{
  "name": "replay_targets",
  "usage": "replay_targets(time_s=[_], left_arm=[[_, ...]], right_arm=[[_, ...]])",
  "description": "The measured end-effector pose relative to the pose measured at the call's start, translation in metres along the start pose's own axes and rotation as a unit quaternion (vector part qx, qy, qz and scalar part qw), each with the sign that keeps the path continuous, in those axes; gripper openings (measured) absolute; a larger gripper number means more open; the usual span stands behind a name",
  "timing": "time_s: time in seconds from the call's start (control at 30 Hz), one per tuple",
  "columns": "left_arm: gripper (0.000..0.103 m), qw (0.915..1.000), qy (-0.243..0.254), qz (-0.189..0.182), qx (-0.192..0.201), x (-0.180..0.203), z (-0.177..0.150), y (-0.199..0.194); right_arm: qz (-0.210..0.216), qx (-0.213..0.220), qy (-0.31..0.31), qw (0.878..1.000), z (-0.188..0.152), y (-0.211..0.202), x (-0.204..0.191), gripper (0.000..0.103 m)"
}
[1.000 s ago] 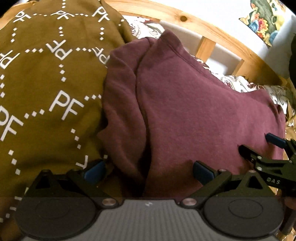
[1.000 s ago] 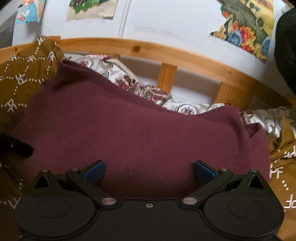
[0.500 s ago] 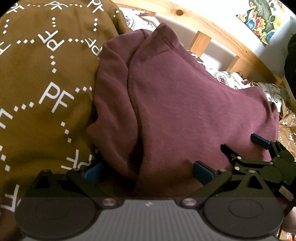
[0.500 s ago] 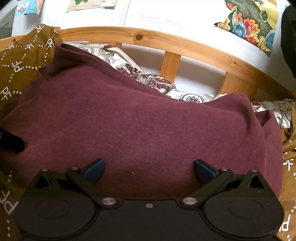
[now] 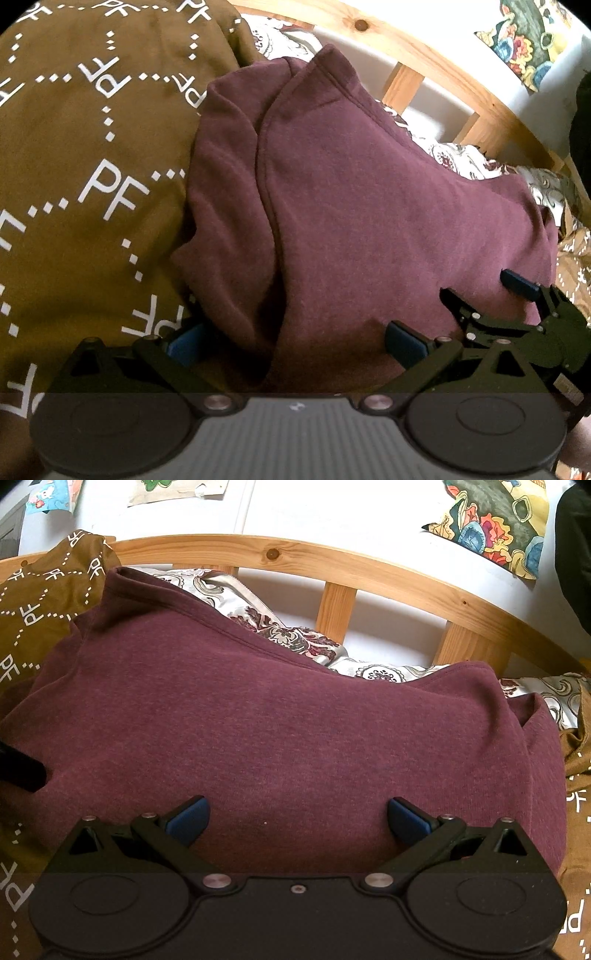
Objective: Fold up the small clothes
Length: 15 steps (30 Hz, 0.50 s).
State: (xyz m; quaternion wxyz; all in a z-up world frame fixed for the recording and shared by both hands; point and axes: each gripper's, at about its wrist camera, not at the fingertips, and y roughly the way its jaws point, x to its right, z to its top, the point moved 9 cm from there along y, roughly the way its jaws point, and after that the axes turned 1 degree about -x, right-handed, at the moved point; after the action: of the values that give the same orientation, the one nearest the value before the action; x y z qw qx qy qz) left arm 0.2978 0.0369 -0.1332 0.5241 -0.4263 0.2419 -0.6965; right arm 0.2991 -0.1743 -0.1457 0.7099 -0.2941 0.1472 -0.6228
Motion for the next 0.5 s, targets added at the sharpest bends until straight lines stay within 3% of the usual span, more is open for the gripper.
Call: replay_targets(time_s=[0.37,0.5], left_arm=[[0.077,0.9995,-0.016,0.019,0.017,-0.0095,-0.0015,-0.0067],[0.061,0.9991,-0.007,0.035,0.025,-0.0077,-0.0049,-0.0089]], right_arm=[[0.000,0.000,0.001,1.000,-0.0001,-0.0001,0.0001,0.102],[0.000,0.001,0.001,1.000,0.0000,-0.0001,0.0002,0.102]])
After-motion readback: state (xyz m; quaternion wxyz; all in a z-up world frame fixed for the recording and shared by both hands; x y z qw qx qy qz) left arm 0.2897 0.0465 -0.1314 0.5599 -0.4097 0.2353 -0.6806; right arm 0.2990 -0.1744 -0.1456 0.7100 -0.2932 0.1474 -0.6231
